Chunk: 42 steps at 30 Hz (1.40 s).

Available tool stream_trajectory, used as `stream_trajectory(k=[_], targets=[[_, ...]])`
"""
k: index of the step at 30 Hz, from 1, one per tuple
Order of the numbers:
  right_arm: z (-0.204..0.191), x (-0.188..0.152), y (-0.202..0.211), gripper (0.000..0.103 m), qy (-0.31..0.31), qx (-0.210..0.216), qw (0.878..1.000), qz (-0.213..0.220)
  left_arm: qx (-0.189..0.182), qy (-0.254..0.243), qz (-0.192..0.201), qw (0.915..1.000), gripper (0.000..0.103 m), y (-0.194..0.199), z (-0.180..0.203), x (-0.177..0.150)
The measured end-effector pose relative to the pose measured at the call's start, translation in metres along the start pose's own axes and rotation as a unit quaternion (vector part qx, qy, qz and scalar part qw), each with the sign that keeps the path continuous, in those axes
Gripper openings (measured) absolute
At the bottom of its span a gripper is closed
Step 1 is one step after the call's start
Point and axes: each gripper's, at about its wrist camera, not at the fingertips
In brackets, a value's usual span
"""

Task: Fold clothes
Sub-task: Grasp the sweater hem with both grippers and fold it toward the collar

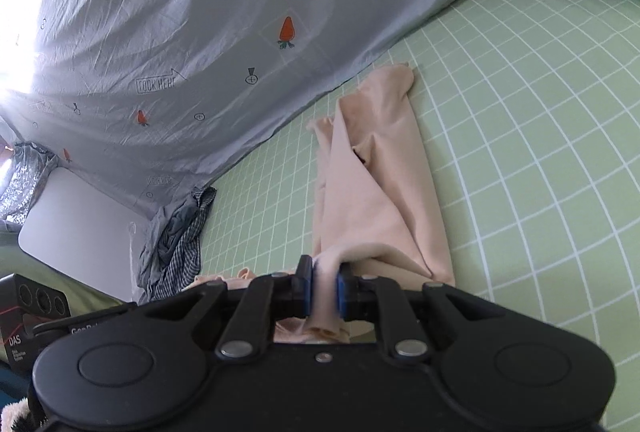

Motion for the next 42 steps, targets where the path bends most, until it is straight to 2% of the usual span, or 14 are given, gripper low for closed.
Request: stream_trajectory(k=[10, 19, 23, 29, 36, 37, 38, 39, 40, 41, 42], targets=[[0.013, 0.064, -0.038, 0.013, -0.015, 0.010, 1.000, 0.000, -0.004, 0.013, 0.008, 0.9999, 0.010, -0.024, -0.018, 0.066], [0.031, 0.149, -0.084, 0.013, -0.029, 0.015, 0.999, -0.002, -0.022, 0.040, 0.025, 0.9986, 0.010, -0.054, -0.038, 0.165], [0.043, 0.182, -0.109, 0.013, -0.042, 0.012, 0.999, -0.009, -0.014, 0.051, 0.031, 0.9981, 0.010, -0.079, -0.047, 0.204], [0.063, 0.229, -0.150, 0.013, -0.064, 0.000, 0.998, -0.027, 0.001, 0.092, 0.020, 0.9955, 0.010, -0.121, -0.071, 0.228], [0.067, 0.239, -0.179, 0.014, -0.055, -0.032, 0.996, -0.057, 0.022, 0.132, 0.006, 0.9910, 0.011, -0.143, -0.094, 0.228], [0.065, 0.240, -0.179, 0.016, -0.051, -0.035, 0.996, -0.059, 0.021, 0.130, 0.004, 0.9913, 0.012, -0.142, -0.094, 0.228], [0.064, 0.242, -0.180, 0.017, -0.047, -0.039, 0.996, -0.062, 0.024, 0.120, 0.005, 0.9924, 0.015, -0.139, -0.092, 0.228], [0.062, 0.243, -0.181, 0.018, -0.043, -0.042, 0.996, -0.064, 0.029, 0.110, 0.010, 0.9934, 0.022, -0.134, -0.090, 0.228], [0.059, 0.244, -0.176, 0.023, -0.036, -0.049, 0.996, -0.059, 0.038, 0.103, 0.018, 0.9939, 0.029, -0.129, -0.087, 0.227], [0.055, 0.246, -0.172, 0.028, -0.029, -0.057, 0.997, -0.053, 0.048, 0.100, 0.023, 0.9936, 0.048, -0.124, -0.085, 0.227], [0.052, 0.247, -0.167, 0.042, -0.022, -0.064, 0.997, -0.047, 0.057, 0.101, 0.028, 0.9929, 0.066, -0.119, -0.084, 0.226]])
Point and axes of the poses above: each gripper's, at about its wrist camera, not at the fingertips, and y roughly against the way its jaws point, z to its right, x to its top, and after that the axes turned 15 degrees about -z, right-handed
